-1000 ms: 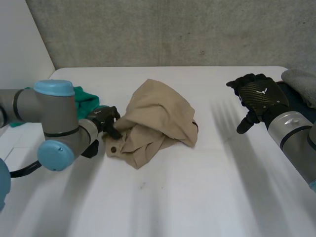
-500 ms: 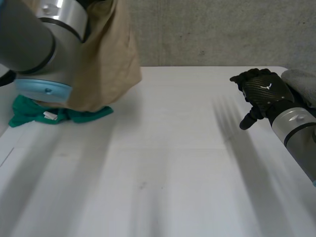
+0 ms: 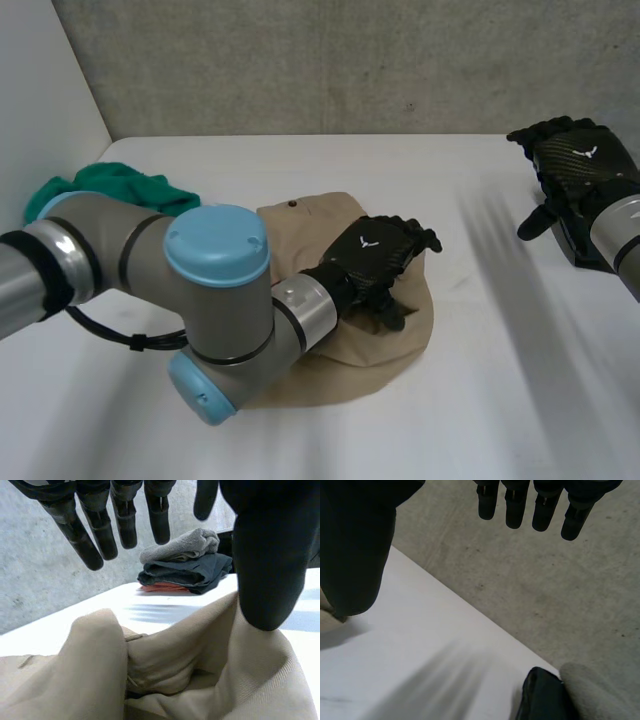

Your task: Fold the laundry.

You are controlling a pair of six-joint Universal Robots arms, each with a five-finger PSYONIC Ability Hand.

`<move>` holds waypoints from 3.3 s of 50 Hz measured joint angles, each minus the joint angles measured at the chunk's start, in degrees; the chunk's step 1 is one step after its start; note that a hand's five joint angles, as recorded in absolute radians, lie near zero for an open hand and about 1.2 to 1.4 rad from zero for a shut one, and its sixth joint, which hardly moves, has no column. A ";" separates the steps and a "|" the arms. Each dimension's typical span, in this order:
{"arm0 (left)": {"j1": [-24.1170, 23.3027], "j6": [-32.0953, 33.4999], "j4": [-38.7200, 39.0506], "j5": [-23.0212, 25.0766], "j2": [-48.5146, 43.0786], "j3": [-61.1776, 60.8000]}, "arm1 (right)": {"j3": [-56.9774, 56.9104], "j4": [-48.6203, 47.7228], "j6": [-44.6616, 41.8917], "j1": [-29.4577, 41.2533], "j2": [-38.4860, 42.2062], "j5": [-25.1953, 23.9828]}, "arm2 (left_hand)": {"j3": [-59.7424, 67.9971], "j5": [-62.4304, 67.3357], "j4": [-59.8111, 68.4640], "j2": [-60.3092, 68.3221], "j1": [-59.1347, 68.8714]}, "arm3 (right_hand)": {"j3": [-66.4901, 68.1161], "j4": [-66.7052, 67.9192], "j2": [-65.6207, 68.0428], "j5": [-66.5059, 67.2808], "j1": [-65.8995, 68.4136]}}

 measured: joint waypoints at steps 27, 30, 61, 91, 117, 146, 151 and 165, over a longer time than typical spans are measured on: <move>-0.04 11.51 -8.60 -29.53 21.76 -26.32 | -3.41 17.53 -29.08 4.65 7.50 -23.76 | -10.40 -8.50 -9.50 -10.46 -9.94 | 1.55 0.15 1.42 1.63 0.21; -0.69 11.81 -7.33 -29.94 19.64 -27.51 | -4.51 17.49 -33.00 5.31 11.15 -24.83 | -10.40 -8.50 -9.50 -10.46 -9.94 | 1.93 0.54 1.75 1.93 0.22; 5.56 19.27 -0.68 -25.47 35.95 -12.80 | -16.43 17.17 -10.10 6.30 -3.58 -8.06 | 44.99 43.78 46.29 46.02 45.17 | 56.22 55.97 55.17 56.62 32.74; 14.94 13.74 -17.56 -23.26 18.43 -1.52 | -21.57 39.21 2.14 14.85 15.55 6.26 | 44.99 43.78 46.32 46.09 45.17 | 6.81 7.03 9.09 5.31 7.44; 15.65 10.73 -16.05 -22.93 24.01 -5.82 | -2.45 -1.75 8.81 27.64 21.07 15.47 | 45.17 43.77 46.52 46.16 45.17 | 46.10 45.32 47.65 44.91 42.57; 16.24 8.11 -30.14 -16.79 21.43 -7.27 | -17.96 40.08 -18.13 10.92 1.20 4.53 | 45.22 43.77 46.53 46.16 45.17 | 56.20 55.97 55.16 53.97 47.92; 16.20 8.14 -20.67 -18.99 15.65 1.69 | -25.63 31.44 -16.36 11.49 8.20 7.18 | 45.24 43.77 46.54 46.19 45.17 | 56.20 55.97 55.16 53.96 48.79; 17.45 6.23 8.05 -22.23 16.53 15.47 | -31.74 -9.55 -6.63 11.84 6.67 14.12 | 45.24 43.77 46.55 46.19 45.17 | 56.20 55.98 55.16 54.12 49.22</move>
